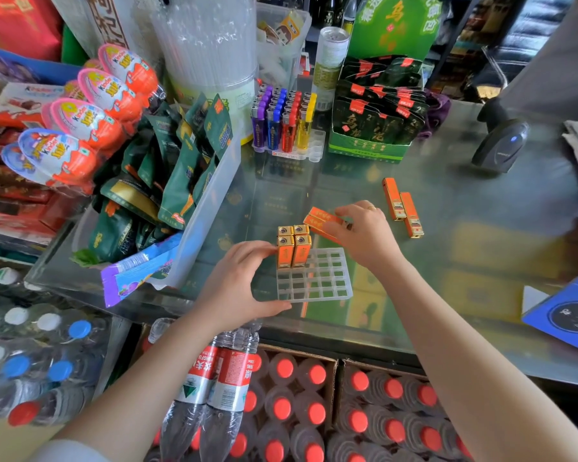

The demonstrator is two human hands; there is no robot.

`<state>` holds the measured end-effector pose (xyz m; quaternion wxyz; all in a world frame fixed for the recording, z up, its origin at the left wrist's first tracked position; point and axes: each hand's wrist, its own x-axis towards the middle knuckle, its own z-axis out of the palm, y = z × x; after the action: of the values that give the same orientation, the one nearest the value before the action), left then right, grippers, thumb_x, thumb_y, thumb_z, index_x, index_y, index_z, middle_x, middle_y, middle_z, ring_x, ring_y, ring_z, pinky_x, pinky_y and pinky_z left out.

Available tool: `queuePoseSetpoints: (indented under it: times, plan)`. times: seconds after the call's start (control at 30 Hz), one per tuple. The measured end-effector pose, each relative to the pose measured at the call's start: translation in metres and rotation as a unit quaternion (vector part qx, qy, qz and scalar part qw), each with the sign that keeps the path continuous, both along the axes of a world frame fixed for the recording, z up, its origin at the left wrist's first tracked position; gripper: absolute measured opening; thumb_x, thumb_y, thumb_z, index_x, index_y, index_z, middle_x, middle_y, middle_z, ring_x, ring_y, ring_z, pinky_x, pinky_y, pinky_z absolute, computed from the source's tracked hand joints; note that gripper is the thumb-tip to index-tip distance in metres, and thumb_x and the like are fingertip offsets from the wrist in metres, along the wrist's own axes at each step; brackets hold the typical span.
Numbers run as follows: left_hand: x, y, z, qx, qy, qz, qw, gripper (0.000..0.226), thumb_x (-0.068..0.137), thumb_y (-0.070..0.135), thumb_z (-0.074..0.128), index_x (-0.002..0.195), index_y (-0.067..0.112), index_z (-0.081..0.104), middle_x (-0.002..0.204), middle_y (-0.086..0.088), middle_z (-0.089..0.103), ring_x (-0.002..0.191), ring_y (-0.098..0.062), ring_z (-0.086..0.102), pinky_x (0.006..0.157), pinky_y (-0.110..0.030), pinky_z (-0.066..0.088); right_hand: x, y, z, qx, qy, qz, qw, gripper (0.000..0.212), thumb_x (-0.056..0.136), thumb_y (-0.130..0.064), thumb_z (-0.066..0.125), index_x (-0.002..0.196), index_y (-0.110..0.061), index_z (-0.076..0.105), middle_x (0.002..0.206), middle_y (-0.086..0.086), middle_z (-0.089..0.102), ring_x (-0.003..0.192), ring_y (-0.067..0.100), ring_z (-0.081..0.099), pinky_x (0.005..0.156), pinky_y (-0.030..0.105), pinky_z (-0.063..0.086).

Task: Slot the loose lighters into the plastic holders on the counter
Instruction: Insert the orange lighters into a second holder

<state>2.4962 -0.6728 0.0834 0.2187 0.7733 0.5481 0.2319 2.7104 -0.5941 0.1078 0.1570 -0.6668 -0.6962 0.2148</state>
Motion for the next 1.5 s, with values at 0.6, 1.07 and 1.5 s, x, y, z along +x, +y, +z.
queuePoseSetpoints:
  times: [0.6, 1.07, 1.5]
  plan:
    - [-0.001, -0.004, 0.002, -0.021, 0.001, -0.006, 1.000, 0.079, 0.065, 0.049, 0.075, 0.131, 0.020, 0.043, 0.135, 0.007, 0.042, 0.125, -0.006, 0.030, 0.103, -0.024, 0.026, 0.001, -0.042, 0.007, 0.100, 0.070, 0.072, 0.990, 0.020, 0.088, -0.004, 0.052, 0.107, -0.007, 0.057, 0.104, 0.009, 0.060, 0.096, 0.028, 0.054, 0.083, 0.039, 0.044]
    - [-0.014, -0.015, -0.004, -0.033, -0.010, -0.017, 0.999, 0.081, 0.062, 0.049, 0.079, 0.128, 0.017, 0.046, 0.130, 0.005, 0.044, 0.122, -0.010, 0.039, 0.105, -0.030, 0.034, -0.030, -0.097, -0.001, 0.069, 0.384, 0.027, 0.920, 0.006, 0.094, -0.014, 0.043, 0.098, -0.019, 0.046, 0.079, -0.006, 0.057, 0.076, 0.004, 0.053, 0.075, 0.017, 0.043]
    - [-0.012, -0.016, -0.003, -0.008, -0.011, -0.013, 1.000, 0.080, 0.059, 0.057, 0.074, 0.124, 0.017, 0.051, 0.128, 0.003, 0.050, 0.118, -0.012, 0.043, 0.094, -0.021, 0.031, -0.043, -0.107, -0.001, 0.167, 0.366, 0.020, 0.915, 0.018, 0.071, -0.017, 0.071, 0.088, -0.019, 0.066, 0.074, -0.032, 0.061, 0.066, -0.008, 0.049, 0.065, 0.004, 0.035]
